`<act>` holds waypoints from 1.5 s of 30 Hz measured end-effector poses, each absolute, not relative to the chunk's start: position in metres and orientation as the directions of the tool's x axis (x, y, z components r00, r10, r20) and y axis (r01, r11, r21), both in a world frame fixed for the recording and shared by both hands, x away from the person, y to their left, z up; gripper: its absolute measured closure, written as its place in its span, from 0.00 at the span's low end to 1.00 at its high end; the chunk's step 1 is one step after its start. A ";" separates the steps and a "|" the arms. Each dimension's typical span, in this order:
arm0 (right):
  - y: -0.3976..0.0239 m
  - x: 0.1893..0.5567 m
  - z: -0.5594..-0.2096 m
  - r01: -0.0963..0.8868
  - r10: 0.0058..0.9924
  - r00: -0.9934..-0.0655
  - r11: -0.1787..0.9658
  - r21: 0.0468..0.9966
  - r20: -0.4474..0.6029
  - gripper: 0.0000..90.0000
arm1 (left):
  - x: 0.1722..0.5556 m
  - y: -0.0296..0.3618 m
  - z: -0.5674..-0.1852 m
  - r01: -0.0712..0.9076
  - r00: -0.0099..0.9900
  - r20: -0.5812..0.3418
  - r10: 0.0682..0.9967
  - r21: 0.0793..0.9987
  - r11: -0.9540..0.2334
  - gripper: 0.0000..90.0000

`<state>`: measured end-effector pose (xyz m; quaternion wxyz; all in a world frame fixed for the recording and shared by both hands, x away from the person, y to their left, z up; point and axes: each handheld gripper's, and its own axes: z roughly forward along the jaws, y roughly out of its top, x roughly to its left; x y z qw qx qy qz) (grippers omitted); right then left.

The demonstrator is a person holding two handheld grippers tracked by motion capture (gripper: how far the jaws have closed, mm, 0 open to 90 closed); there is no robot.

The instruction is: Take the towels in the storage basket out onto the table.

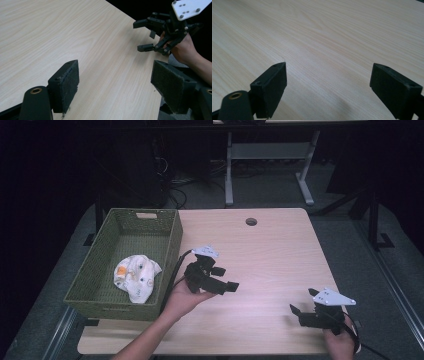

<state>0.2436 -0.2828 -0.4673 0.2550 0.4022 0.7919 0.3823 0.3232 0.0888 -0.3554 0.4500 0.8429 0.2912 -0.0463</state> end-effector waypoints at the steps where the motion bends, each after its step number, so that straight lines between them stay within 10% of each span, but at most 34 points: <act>1: -0.283 0.244 -0.467 0.443 0.832 -0.547 0.384 0.810 -0.096 0.15 | 0.324 0.092 -0.353 0.534 0.828 -0.345 0.443 0.728 -0.430 0.25; 45: -0.283 0.243 -0.467 0.448 0.835 -0.542 0.384 0.808 -0.097 0.15 | 0.346 0.233 -0.311 0.631 0.732 -0.464 0.499 0.739 -0.238 0.24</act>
